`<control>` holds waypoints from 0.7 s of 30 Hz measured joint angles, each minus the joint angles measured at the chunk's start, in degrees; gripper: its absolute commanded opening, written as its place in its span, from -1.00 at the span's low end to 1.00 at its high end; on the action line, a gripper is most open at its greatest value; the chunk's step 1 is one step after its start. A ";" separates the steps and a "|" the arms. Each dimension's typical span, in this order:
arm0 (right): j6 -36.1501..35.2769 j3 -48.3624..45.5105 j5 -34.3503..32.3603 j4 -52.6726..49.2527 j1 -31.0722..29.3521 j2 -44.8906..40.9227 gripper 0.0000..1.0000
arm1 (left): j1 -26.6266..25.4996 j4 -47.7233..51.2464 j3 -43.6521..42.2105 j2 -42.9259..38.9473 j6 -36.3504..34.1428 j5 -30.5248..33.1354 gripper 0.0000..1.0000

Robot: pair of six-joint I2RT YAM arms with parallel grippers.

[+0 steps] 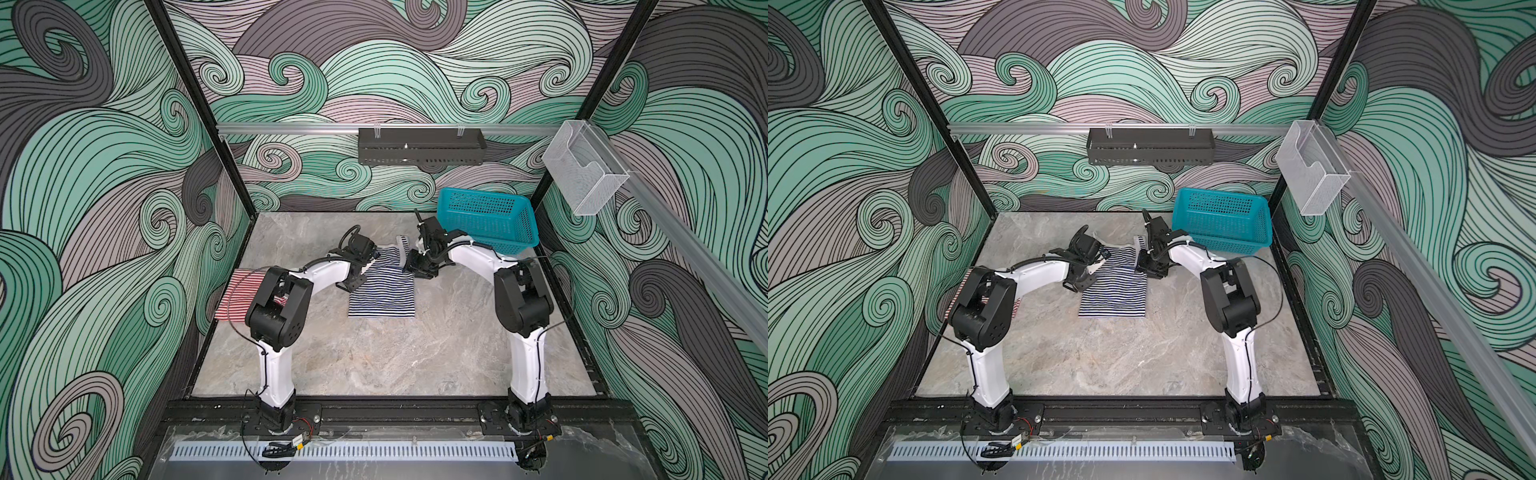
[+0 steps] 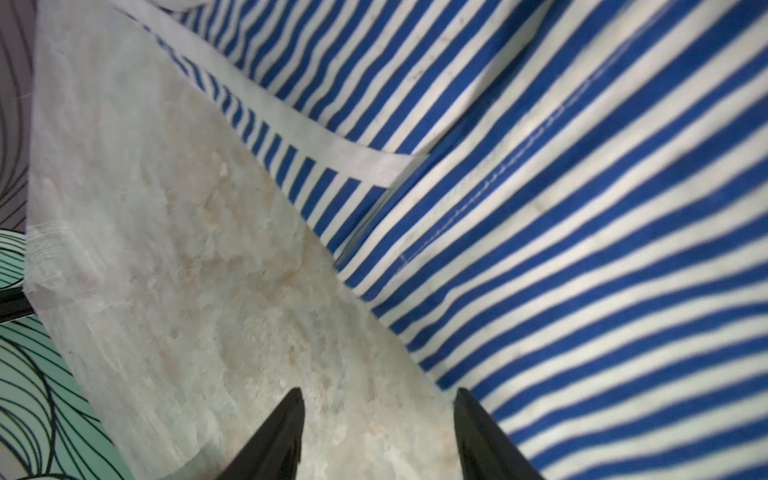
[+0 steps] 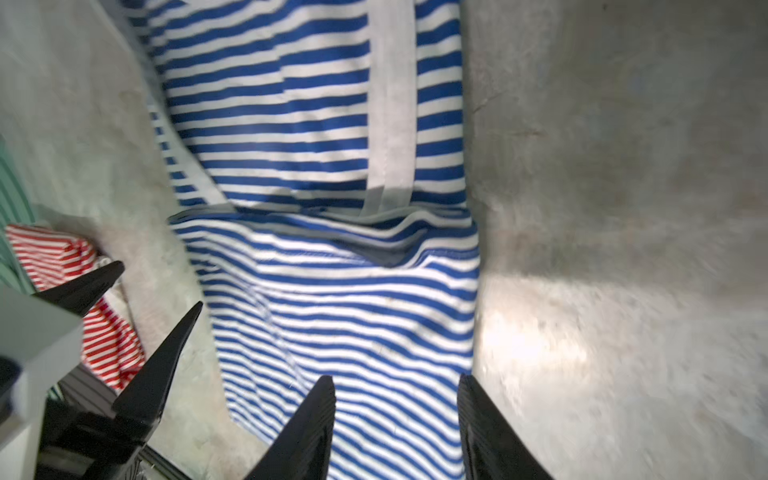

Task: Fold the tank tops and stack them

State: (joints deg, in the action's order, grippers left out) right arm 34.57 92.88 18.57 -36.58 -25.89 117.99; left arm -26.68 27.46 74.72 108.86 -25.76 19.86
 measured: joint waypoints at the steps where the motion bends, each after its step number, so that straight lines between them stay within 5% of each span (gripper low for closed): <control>1: 0.17 -0.83 0.22 0.46 0.04 -2.14 -0.04 | 0.00 0.13 -0.28 -1.73 0.15 -0.61 0.24; 6: 1.46 -1.53 1.84 3.80 -0.07 -6.12 -0.18 | -0.04 0.57 0.31 -6.49 0.79 -6.08 0.24; 13: 4.63 -4.22 4.24 8.50 -1.22 -1.49 -0.44 | -0.48 2.10 4.46 0.04 1.03 -12.35 0.22; 21: 7.08 -7.19 5.49 11.58 -4.46 0.74 -0.44 | -0.70 1.75 9.90 10.49 1.03 -6.80 0.22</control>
State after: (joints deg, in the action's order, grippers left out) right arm 41.65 85.69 24.05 -24.99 -30.35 118.74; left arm -27.38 29.21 84.62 119.35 -24.73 13.06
